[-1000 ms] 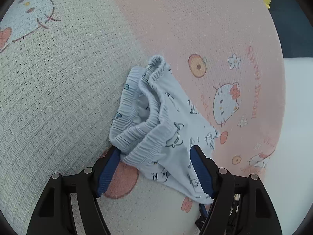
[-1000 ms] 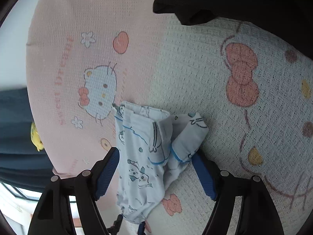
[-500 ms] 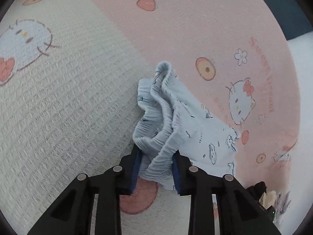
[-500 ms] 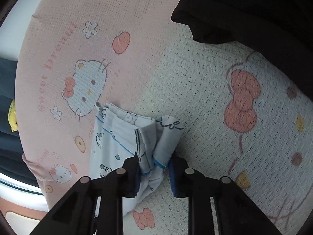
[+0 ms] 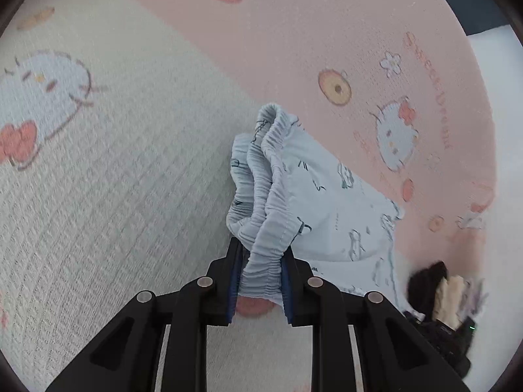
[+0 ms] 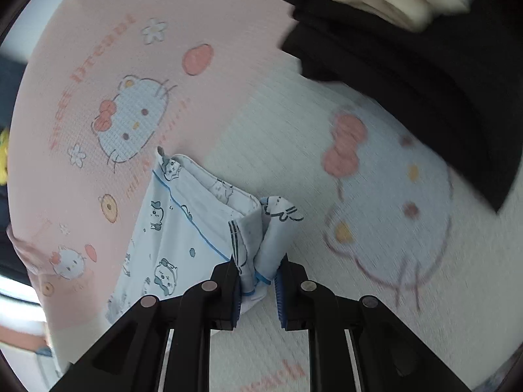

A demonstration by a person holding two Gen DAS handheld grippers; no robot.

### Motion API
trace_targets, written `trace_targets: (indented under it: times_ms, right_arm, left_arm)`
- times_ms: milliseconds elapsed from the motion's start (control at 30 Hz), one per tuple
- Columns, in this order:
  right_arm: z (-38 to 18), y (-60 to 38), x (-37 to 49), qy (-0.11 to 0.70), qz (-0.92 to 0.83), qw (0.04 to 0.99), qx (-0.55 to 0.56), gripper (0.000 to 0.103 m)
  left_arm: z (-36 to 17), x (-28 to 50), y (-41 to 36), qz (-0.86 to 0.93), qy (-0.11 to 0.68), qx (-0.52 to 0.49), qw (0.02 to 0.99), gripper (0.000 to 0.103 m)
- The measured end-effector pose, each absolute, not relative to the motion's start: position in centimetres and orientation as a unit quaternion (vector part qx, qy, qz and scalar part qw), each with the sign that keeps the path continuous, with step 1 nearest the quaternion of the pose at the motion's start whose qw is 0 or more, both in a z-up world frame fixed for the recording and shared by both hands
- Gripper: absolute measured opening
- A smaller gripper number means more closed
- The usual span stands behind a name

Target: Fold clothes

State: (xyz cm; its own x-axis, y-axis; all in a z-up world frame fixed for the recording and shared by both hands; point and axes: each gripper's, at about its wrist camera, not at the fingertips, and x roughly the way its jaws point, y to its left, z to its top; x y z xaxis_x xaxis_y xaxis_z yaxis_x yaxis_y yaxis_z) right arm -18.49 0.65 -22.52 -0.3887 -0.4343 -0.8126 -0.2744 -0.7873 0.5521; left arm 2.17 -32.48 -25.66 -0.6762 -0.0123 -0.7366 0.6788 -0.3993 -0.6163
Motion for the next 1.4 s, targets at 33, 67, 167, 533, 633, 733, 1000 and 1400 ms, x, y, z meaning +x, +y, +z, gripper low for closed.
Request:
trace_targets:
  times_ms: [33,67,167,533,633,733,1000,1400]
  right_arm:
    - [-22.6,1.2,-17.9,-0.343,-0.760,0.053,0.549,0.014]
    - [-22.6,1.6,-17.3,-0.358,-0.754,0.055,0.548,0.014]
    - [-21.9,2.0,-15.4,-0.360,-0.753,0.066,0.547,0.014]
    - [-21.6,2.9,-7.5,-0.255,-0.773,0.133,0.565,0.014]
    - [-23.2,3.3,-5.9,-0.232,-0.758,0.138,0.594,0.014]
    - [-23.9,4.0,-5.3,-0.237,-0.748,0.141,0.604,0.014]
    - [-22.0,3.9,-5.0,-0.200,-0.763,0.136,0.599,0.014]
    - [-24.2,4.7,-4.5,-0.199,-0.735,0.102,0.640,0.015]
  left_arm:
    - [-25.7,2.6,-32.5,-0.768,0.501,0.338,0.213,0.019]
    - [-25.8,2.9,-32.5,-0.768,0.498,0.345,0.206,0.019]
    - [-25.7,3.7,-32.2,-0.769,0.493,0.357,0.195,0.019]
    - [-25.6,7.6,-29.4,-0.782,0.456,0.381,0.187,0.019]
    - [-25.2,8.0,-28.4,-0.791,0.435,0.385,0.192,0.019]
    - [-24.6,8.3,-27.7,-0.799,0.422,0.383,0.192,0.019]
    - [-23.4,8.6,-26.3,-0.815,0.378,0.395,0.193,0.019]
    - [-23.7,9.0,-27.2,-0.810,0.387,0.404,0.176,0.019]
